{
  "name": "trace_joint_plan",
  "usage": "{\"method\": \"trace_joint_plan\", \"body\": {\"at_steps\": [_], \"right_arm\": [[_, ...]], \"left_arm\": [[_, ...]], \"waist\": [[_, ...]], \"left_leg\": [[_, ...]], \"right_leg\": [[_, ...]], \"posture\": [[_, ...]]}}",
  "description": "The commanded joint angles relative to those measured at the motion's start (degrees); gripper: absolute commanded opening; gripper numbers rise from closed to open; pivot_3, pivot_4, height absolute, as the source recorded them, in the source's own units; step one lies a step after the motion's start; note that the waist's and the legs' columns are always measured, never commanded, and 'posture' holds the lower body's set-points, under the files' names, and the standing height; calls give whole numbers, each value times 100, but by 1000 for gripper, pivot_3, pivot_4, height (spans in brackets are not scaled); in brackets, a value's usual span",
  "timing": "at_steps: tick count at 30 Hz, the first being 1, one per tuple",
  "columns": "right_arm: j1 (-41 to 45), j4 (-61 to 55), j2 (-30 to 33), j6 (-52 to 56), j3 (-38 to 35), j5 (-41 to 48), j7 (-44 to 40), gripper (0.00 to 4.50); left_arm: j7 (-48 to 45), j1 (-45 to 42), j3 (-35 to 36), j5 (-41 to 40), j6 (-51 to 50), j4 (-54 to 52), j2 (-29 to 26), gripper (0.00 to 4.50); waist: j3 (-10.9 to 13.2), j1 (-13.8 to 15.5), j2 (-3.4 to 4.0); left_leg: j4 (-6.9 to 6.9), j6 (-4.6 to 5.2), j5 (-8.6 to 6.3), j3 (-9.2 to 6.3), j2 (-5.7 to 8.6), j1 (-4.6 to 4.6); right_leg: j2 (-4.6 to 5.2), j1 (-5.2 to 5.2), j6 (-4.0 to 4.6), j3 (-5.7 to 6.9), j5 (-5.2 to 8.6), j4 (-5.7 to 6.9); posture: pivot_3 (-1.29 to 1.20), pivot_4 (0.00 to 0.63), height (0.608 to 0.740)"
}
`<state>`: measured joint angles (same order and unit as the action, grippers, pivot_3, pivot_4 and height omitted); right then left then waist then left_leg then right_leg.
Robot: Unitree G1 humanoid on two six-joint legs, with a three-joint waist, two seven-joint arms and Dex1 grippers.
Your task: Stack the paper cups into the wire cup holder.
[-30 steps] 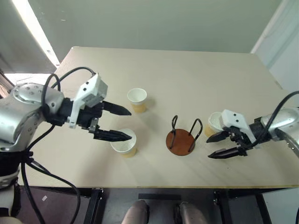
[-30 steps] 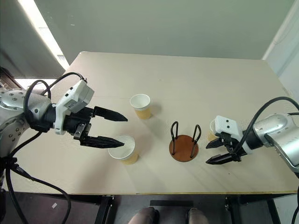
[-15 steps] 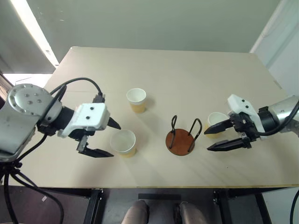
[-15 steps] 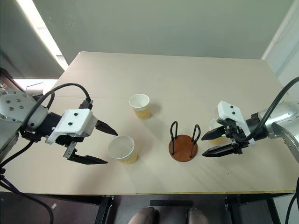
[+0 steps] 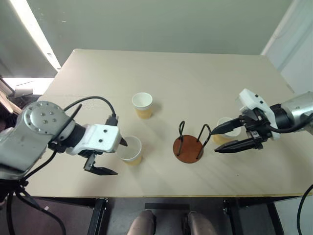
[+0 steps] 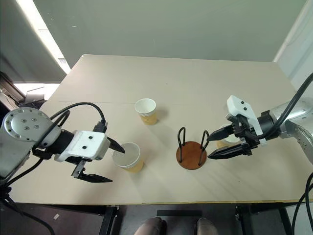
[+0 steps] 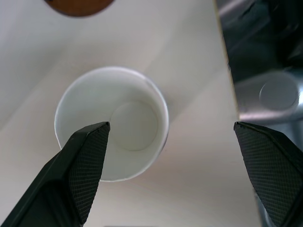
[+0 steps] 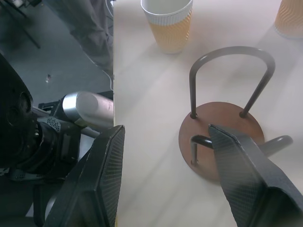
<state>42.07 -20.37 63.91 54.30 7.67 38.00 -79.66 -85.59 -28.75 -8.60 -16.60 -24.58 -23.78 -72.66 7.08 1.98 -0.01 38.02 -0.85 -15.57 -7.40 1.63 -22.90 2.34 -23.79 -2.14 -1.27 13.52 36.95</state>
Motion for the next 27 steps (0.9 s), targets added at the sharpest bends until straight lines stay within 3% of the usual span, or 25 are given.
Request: {"method": "trace_joint_plan", "body": {"at_steps": [1, 15, 18, 27], "right_arm": [[78, -87, 16, 25, -75, 36, 25, 2866], [-36, -175, -5, 81, -273, 89, 256, 2866], [68, -32, -153, -110, -401, 79, 363, 2895], [670, 558, -511, -733, -545, -57, 417, 2895]], "left_arm": [[66, -171, -135, 285, 174, 117, 132, 4500], [39, -123, -479, 731, 629, 358, 571, 4500], [-26, -139, -446, 712, 703, 386, 570, 3980], [-215, -411, -388, 669, 734, 555, 562, 737]], "waist": [[0, 1, 0], [0, -1, 0], [0, -2, 0], [0, 4, 0]], "left_leg": [[0, 0, 0, 0, 0, 0], [1, -1, -1, 0, 0, -3], [0, -1, -1, 0, 0, -3], [4, 0, 0, 0, 0, -5]], "right_leg": [[0, 0, 0, 0, 0, 0], [0, -2, 0, 0, 0, 3], [0, -2, -1, 0, 0, 3], [0, -7, 0, 0, 0, 6]], "posture": [[0, 150, 740], [0, 150, 740], [0, 150, 740], [0, 150, 740]]}}
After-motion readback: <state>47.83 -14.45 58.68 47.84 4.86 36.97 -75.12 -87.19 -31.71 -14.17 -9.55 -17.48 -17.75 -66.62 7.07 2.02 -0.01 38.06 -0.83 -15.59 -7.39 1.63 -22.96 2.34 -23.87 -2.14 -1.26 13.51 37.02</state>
